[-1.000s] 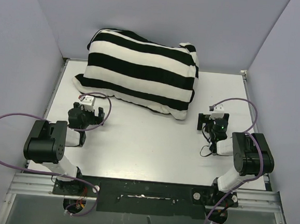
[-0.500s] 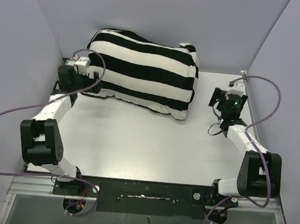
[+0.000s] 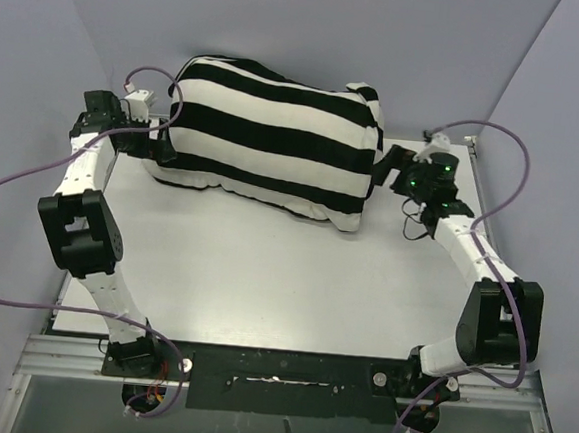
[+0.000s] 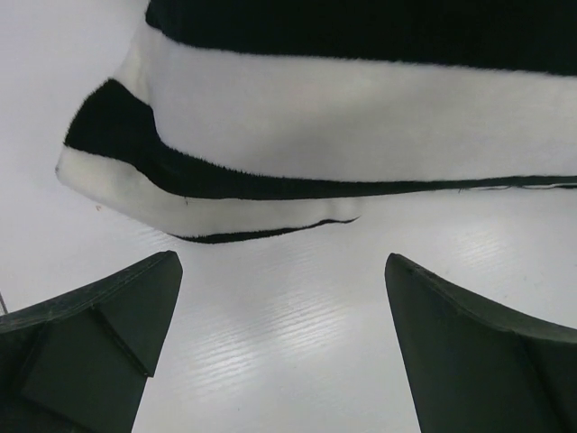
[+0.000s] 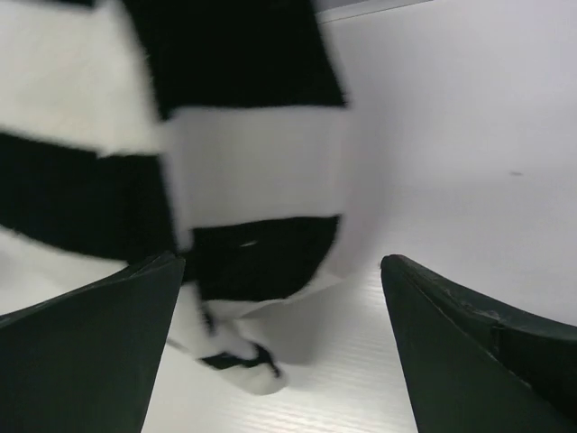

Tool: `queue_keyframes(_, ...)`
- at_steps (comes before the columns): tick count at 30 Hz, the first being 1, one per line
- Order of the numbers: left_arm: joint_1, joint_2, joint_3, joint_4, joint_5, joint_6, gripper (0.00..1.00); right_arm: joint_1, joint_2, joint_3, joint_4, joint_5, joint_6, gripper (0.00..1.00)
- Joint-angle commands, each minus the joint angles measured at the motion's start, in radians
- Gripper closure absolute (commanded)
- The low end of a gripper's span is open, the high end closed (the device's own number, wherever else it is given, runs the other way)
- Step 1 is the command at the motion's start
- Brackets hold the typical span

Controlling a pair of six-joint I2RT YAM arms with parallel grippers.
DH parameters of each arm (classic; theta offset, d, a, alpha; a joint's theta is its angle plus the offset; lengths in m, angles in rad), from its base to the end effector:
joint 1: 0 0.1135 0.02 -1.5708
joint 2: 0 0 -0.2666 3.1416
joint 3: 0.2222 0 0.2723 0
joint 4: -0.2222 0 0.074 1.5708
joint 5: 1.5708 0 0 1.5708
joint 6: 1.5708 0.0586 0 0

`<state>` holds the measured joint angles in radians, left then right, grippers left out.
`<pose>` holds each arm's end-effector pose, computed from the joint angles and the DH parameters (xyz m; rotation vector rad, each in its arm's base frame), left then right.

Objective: Remove the pillowcase from the pillow
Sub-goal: Adjust the pillow at the center of the board.

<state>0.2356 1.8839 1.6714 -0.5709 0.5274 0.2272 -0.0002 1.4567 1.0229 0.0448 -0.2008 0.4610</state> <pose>0.4568 0.0793 0.2818 0.2417 2.2402 -0.3751 0.3775 0.0116 0.2713 0.3224 1.9586 0.4976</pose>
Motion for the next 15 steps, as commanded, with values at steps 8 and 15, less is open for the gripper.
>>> queue_keyframes(8, -0.012, 0.19, 0.054, -0.017, -0.117, 0.165, 0.02, 0.274, 0.011, -0.061, -0.025, 0.132, -0.218, 0.02)
queue_keyframes(15, -0.012, 0.255, 0.06, 0.045, -0.135, 0.246, 0.02, 0.273, 0.084, -0.086, -0.012, 0.118, -0.279, 0.02)
